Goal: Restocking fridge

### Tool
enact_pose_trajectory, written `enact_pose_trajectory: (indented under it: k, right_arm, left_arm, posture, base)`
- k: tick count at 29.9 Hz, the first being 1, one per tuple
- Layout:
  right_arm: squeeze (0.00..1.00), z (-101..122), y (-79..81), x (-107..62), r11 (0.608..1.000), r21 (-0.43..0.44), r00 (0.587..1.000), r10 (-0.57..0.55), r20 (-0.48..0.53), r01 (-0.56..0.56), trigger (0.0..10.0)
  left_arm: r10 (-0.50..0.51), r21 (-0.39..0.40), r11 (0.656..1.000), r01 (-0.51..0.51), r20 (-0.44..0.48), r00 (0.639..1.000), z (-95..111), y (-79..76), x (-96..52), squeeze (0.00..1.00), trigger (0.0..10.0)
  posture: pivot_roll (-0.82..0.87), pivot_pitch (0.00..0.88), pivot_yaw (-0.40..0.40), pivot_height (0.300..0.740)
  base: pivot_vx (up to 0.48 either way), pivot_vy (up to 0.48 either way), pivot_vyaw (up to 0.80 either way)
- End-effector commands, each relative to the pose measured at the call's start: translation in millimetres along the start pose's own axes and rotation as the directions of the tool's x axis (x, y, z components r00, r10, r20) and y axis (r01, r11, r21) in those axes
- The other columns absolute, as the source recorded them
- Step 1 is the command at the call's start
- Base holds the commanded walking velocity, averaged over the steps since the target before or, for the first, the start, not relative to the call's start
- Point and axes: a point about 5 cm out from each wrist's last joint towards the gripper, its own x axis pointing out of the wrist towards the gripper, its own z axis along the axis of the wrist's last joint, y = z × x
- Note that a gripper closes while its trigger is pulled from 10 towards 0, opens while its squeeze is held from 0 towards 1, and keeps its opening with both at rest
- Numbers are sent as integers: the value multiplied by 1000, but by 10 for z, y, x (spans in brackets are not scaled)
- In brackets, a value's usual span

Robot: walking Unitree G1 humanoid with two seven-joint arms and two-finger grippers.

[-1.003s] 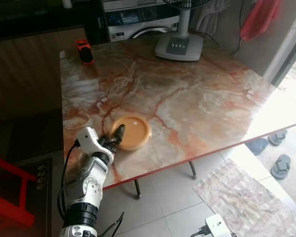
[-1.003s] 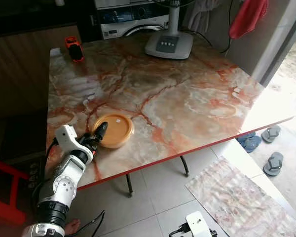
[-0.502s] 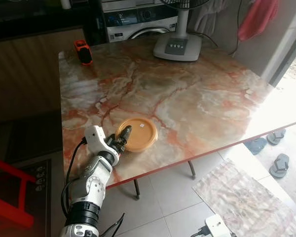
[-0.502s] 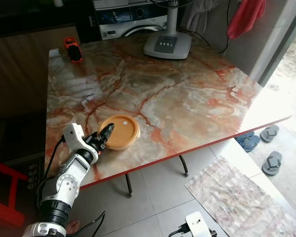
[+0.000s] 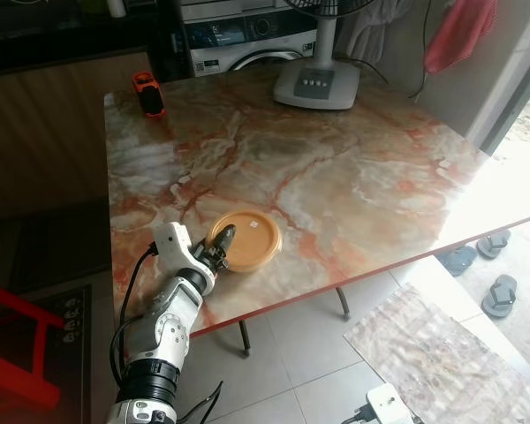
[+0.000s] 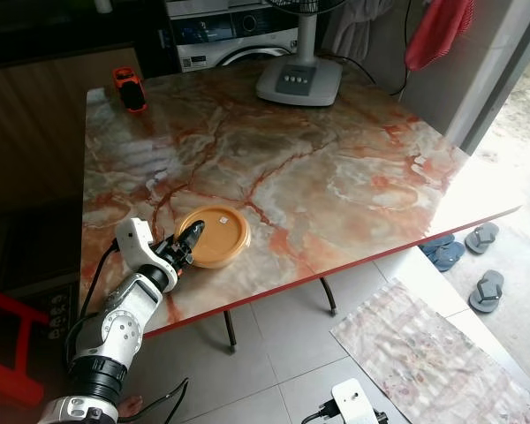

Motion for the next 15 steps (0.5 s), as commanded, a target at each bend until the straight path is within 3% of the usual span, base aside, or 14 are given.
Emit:
enact_pose_trajectory:
  k: [1, 9, 15]
  right_arm:
    - [0, -15, 12, -1, 1000, -3, 1000, 6, -7, -6, 10000]
    - [0, -7, 17, 2, 1000, -16, 1000, 11, -7, -11, 10000]
    - [0, -9, 18, 2, 1000, -19, 1000, 12, -8, -12, 10000]
  left_arm:
    - [67, 13, 998, -66, -128, 990, -255, 127, -70, 0, 0]
    - [62, -20, 998, -64, -112, 992, -243, 123, -65, 0, 0]
    - [34, -139, 990, -39, -36, 999, -152, 110, -73, 0, 0]
  posture:
    - [17, 78, -3, 740]
    - [16, 79, -3, 740]
    - [17, 79, -3, 740]
  base:
    - [0, 0, 0]
    - [0, 0, 0]
    - [0, 0, 0]
